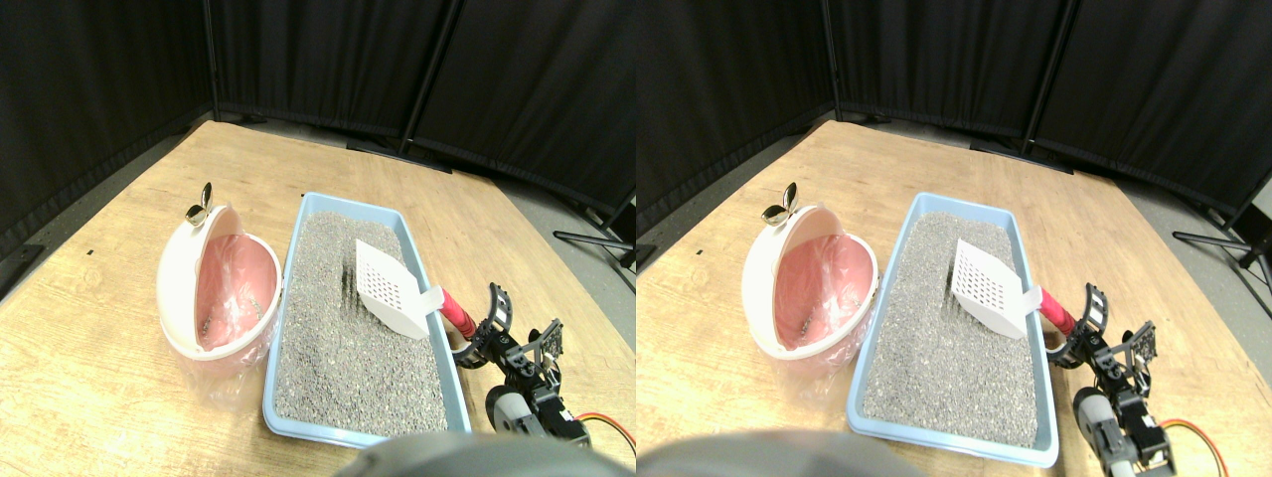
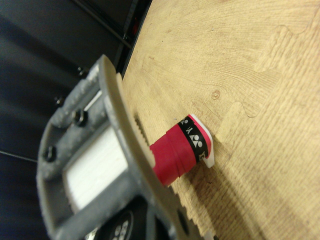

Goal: Scoop (unimanual)

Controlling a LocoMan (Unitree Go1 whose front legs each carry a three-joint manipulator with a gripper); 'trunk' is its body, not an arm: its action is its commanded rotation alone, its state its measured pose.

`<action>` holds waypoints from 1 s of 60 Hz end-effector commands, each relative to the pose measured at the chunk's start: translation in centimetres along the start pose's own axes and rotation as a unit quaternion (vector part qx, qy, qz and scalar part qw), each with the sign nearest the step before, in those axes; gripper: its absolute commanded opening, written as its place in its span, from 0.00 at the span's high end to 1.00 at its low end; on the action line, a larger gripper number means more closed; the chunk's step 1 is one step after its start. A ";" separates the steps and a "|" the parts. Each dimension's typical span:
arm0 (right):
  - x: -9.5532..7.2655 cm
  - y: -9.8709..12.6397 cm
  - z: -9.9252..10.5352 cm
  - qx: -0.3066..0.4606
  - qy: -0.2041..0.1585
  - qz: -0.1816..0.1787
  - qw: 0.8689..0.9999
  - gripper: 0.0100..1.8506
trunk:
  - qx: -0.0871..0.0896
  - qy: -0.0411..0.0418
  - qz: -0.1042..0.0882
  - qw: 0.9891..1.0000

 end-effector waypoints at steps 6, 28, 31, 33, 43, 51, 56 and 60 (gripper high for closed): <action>-1.8 0.5 0.9 0.012 -0.033 0.024 0.999 0.34 | -0.008 0.005 0.001 1.000; -4.5 1.5 2.1 -0.058 -0.167 0.109 0.978 0.91 | -0.002 0.005 -0.011 1.000; -4.5 1.4 2.1 -0.079 -0.187 0.125 0.971 0.98 | 0.000 0.006 -0.014 1.000; -4.6 1.4 2.2 -0.091 -0.194 0.117 0.970 0.98 | 0.001 0.006 -0.015 1.000; -4.6 0.5 2.3 -0.177 -0.228 0.141 0.947 0.98 | 0.005 0.005 -0.021 1.000; -4.9 0.0 1.6 -0.294 -0.255 0.120 0.913 0.98 | 0.008 0.006 -0.027 1.000; -4.8 -0.7 0.9 -0.303 -0.262 0.140 0.906 0.98 | 0.013 0.007 -0.034 0.999; -5.1 -0.8 0.6 -0.298 -0.263 0.135 0.908 0.98 | 0.016 0.007 -0.039 0.999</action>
